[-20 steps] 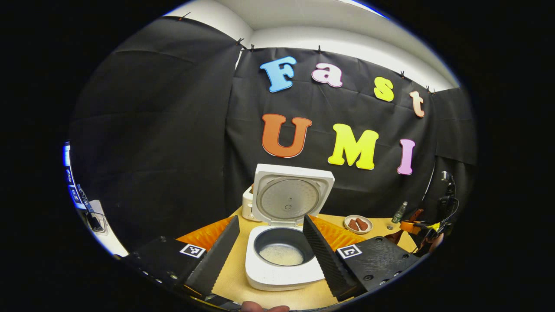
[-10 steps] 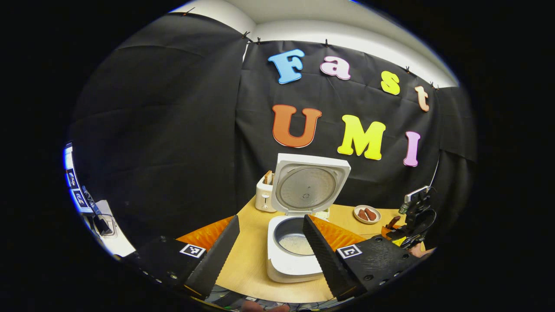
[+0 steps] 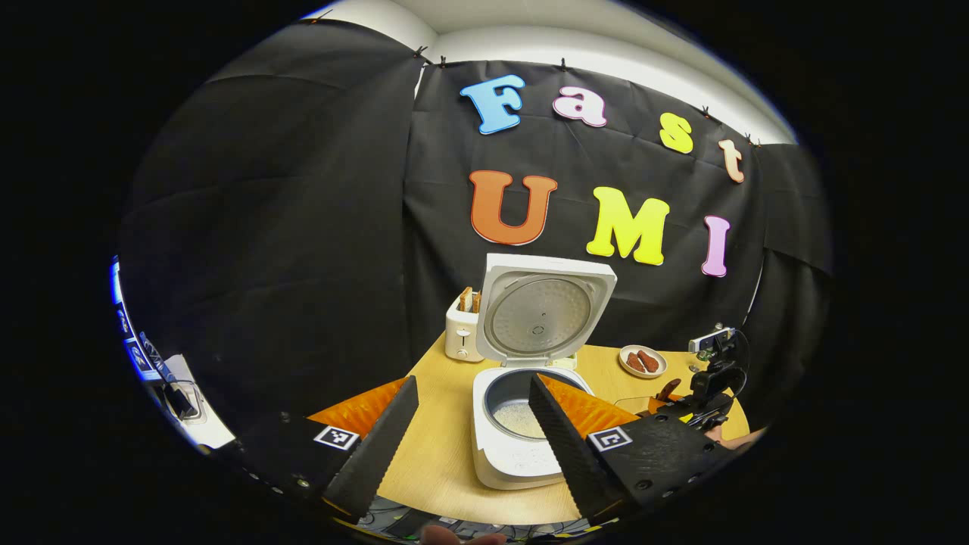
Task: Close the left gripper, press the button to open the rice cooker; take a wooden spoon from the chopstick holder with the right hand, scoop a spoonful of rice and pour it into the rice cooker, then put the wooden spoon back into the chopstick holder.
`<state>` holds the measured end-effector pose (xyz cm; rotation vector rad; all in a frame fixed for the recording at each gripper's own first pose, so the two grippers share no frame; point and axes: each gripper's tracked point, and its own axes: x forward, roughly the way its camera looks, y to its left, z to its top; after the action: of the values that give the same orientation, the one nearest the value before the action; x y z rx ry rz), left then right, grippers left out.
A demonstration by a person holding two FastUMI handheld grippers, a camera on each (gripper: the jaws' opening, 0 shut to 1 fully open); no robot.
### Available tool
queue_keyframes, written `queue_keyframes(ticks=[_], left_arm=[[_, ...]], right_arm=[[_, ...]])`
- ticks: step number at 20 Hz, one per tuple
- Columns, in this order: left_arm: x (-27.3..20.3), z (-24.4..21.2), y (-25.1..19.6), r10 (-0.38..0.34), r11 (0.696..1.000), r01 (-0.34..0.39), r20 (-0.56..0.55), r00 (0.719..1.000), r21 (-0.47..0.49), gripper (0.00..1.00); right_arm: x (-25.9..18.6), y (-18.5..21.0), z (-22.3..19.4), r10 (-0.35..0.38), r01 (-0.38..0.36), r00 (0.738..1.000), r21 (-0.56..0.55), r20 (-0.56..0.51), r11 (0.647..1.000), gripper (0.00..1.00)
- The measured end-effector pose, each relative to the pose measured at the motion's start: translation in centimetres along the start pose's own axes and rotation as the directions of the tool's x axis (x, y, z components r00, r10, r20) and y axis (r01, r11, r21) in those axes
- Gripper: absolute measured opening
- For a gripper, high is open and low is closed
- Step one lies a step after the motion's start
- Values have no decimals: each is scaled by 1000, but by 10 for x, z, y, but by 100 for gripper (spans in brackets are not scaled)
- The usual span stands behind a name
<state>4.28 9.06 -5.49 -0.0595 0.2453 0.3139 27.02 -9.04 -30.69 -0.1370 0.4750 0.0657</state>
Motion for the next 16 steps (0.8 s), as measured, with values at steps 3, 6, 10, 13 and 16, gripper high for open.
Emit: queue_keyframes(ticks=[3,6,10,13,16], left_arm=[[0,-2,2,-1,1000,1,-9,1000,-4,95],[0,-1,3,3,1000,-3,-12,1000,-2,95],[3,1,-8,-5,1000,5,-14,1000,4,95],[4,4,-22,-17,1000,17,-14,1000,16,95],[5,11,-39,-26,999,26,-8,1000,30,95]], right_arm=[[-2,12,-2,86,-81,996,149,-31,985,11],[-7,10,-2,165,-135,985,372,-49,918,11],[-11,9,-1,285,-204,958,650,-19,732,11],[-11,-4,-9,316,-202,949,761,-4,616,11],[-12,-22,-13,328,-196,944,840,22,506,11]])
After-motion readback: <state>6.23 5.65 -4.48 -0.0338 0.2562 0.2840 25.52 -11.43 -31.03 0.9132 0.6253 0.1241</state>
